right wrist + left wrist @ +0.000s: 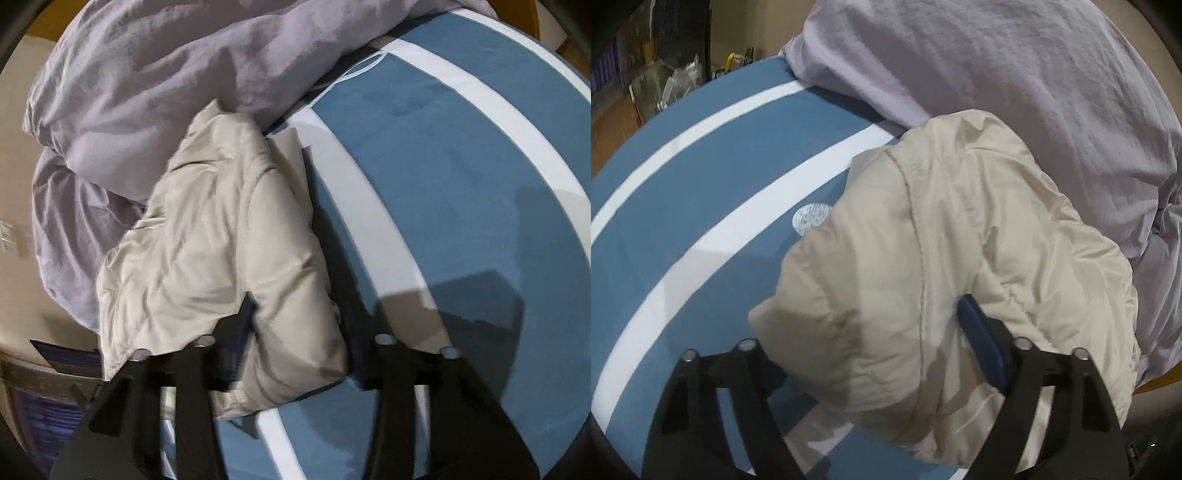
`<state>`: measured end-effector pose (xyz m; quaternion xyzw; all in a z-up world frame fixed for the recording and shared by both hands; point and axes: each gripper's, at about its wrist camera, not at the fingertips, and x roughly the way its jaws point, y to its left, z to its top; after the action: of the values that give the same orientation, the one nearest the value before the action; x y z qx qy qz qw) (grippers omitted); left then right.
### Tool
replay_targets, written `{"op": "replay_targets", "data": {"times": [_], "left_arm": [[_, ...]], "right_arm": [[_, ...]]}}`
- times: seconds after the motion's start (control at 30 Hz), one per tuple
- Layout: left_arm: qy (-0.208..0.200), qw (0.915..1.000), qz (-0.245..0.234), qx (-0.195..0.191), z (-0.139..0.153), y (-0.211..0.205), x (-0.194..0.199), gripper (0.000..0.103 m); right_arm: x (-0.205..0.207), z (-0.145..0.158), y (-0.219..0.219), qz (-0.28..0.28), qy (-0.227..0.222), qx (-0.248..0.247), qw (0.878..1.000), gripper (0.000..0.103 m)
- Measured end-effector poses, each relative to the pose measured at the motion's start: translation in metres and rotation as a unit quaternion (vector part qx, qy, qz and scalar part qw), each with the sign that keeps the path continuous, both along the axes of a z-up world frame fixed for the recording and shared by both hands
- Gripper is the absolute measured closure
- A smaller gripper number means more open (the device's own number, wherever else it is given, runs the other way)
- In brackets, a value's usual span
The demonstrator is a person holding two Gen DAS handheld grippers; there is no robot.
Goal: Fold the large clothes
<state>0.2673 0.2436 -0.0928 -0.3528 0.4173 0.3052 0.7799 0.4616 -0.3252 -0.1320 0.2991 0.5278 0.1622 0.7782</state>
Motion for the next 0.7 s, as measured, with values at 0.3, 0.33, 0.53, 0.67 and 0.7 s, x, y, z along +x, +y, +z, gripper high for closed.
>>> {"op": "replay_targets", "data": {"times": [0.3, 0.33, 0.53, 0.67, 0.7], "left_arm": [[-0.032, 0.9991, -0.028, 0.009, 0.026, -0.005, -0.017, 0.072], [-0.03, 0.9986, -0.037, 0.023, 0.03, -0.007, -0.021, 0.073], [-0.037, 0.9979, -0.044, 0.03, 0.043, 0.005, -0.06, 0.074], [-0.039, 0.9976, -0.046, 0.035, 0.045, 0.02, -0.099, 0.074], [-0.04, 0.9976, -0.046, 0.033, 0.045, 0.024, -0.112, 0.074]], "right_arm": [[-0.014, 0.015, 0.017, -0.014, -0.027, -0.026, 0.999, 0.079], [-0.016, 0.017, 0.019, -0.014, -0.029, -0.028, 0.999, 0.079], [-0.05, 0.022, 0.036, 0.001, -0.039, -0.039, 0.998, 0.08], [-0.089, 0.019, 0.054, 0.023, -0.046, -0.043, 0.998, 0.081], [-0.1, 0.018, 0.058, 0.028, -0.048, -0.044, 0.998, 0.081]]}}
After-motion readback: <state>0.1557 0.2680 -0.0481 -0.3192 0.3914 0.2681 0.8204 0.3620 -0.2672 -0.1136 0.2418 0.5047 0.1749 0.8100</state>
